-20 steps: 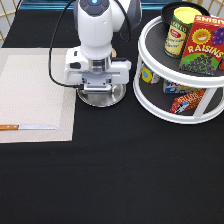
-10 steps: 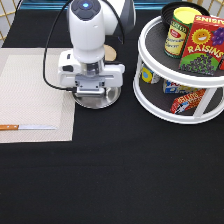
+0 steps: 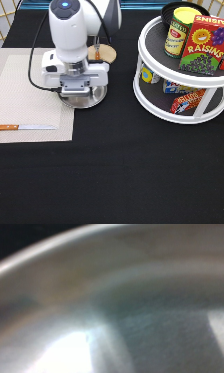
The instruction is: Arrange plate and fork
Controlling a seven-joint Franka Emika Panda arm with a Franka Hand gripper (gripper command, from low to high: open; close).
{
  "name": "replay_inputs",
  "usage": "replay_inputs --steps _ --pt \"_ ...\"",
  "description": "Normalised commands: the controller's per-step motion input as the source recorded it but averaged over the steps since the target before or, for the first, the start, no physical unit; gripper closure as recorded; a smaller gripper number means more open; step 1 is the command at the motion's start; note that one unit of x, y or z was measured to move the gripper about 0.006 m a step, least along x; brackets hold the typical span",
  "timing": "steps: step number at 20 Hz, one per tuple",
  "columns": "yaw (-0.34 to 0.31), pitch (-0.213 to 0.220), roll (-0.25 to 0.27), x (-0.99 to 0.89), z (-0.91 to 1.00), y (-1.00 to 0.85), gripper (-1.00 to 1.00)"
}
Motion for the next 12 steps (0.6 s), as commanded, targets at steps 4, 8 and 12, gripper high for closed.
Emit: replay_inputs --steps 4,8,12 --pt "0.000 0.144 0.116 0.08 -0.05 -0.97 -1.00" --pt "0.000 0.141 0.113 0.06 -0.10 -0.95 -1.00" --pt "0.000 0.149 0.094 0.11 -0.05 -0.98 -1.00"
